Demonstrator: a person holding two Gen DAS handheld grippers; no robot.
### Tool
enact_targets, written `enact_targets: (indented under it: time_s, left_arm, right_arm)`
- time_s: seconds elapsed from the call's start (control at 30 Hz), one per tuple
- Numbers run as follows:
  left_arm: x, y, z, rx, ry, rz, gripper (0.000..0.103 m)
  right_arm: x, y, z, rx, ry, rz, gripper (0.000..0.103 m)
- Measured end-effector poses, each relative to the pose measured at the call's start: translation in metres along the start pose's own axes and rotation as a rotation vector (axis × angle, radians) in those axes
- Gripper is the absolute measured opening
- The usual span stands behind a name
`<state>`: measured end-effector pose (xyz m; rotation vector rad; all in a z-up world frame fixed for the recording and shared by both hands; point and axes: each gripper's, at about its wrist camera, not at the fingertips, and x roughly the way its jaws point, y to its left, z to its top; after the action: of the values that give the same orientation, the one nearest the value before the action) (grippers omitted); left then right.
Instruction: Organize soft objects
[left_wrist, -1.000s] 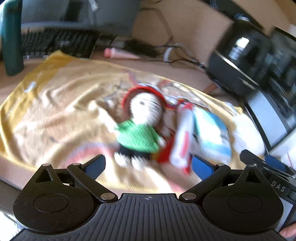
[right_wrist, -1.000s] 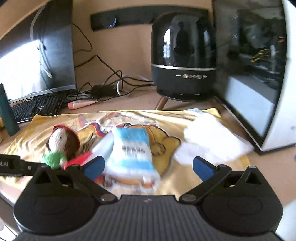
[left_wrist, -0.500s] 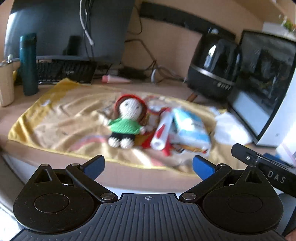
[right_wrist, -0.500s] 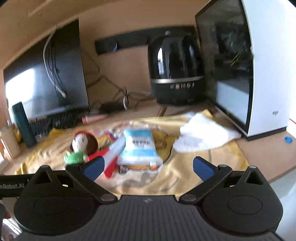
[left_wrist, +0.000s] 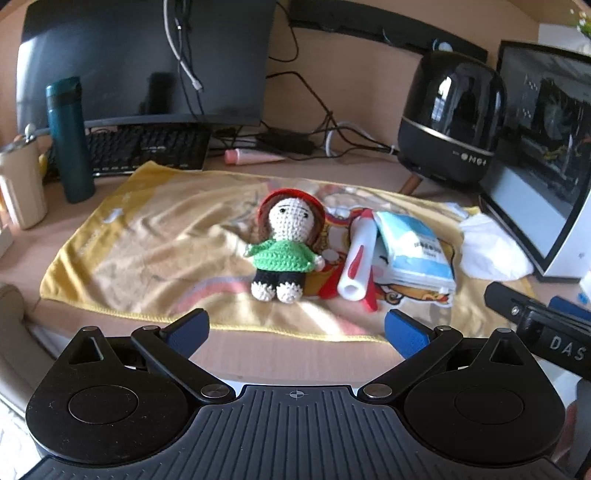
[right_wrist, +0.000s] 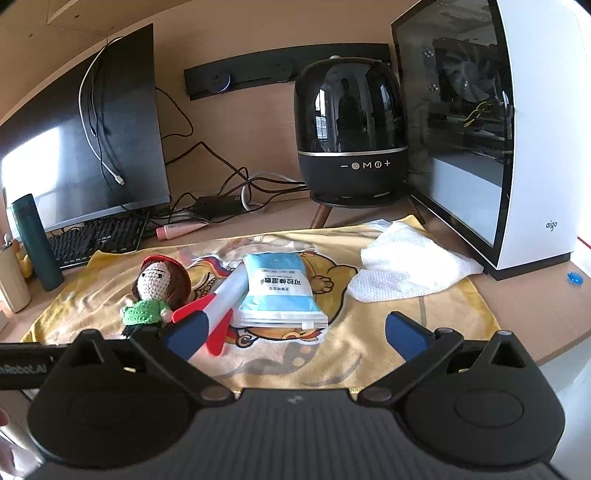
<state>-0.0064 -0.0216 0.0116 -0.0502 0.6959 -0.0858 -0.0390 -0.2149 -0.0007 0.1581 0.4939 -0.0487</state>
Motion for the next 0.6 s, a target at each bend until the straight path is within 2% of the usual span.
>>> enact_targets:
  time_s: [0.17,0.4,0.6]
  left_arm:
    - [0.001,-0.003,-0.001,0.031,-0.007,0.025,0.103]
    - [-0.002,-0.007,-0.002,0.056,-0.022,0.02,0.103]
    - [-0.002,-0.019,-0.004,0.11,-0.016,0.067,0.103]
  right_arm:
    - [0.005,0.003,-0.001,-0.01,0.021,0.001,0.103]
    - [0.01,0.002,-0.003,-0.019,0.051,0.004,0.103]
    - [0.011,-0.001,-0.003,-0.021,0.062,0.002,0.103]
